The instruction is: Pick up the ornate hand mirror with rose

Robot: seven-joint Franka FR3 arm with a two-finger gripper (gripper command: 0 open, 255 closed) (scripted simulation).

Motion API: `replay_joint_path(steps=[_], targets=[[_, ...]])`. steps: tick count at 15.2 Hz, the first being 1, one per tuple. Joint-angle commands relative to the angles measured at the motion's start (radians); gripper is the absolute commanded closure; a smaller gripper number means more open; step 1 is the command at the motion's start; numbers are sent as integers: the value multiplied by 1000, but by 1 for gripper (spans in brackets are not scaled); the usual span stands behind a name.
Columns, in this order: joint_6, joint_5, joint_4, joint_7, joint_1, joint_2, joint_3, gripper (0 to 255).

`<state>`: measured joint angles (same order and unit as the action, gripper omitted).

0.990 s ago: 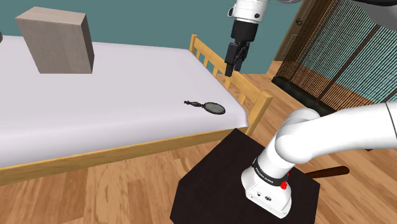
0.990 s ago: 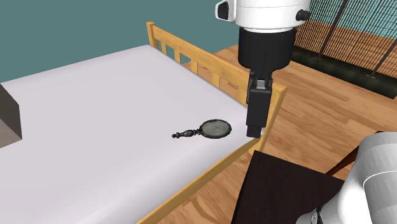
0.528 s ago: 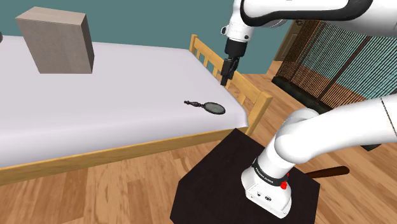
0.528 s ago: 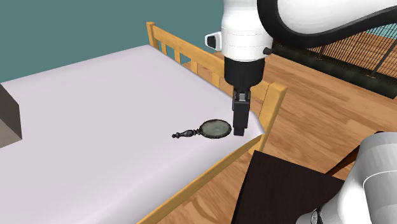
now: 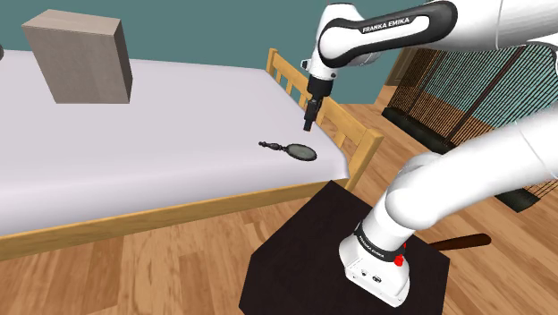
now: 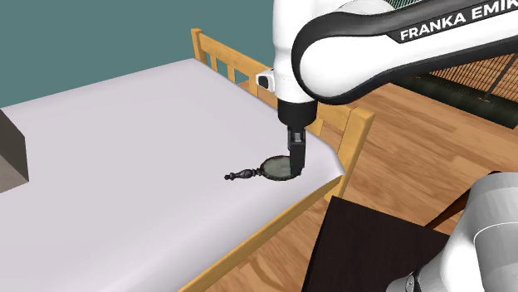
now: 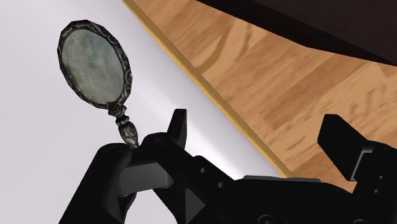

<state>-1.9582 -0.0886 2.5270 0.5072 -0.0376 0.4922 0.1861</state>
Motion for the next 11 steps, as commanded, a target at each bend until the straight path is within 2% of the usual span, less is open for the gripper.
replay_joint_path(steps=[1,6,11], targets=[[-72,-10,0,50,0,-64,27,0],[-232,-6,-36,180,4,-246,89,0],[-369,47,-112,326,7,-449,133,0]])
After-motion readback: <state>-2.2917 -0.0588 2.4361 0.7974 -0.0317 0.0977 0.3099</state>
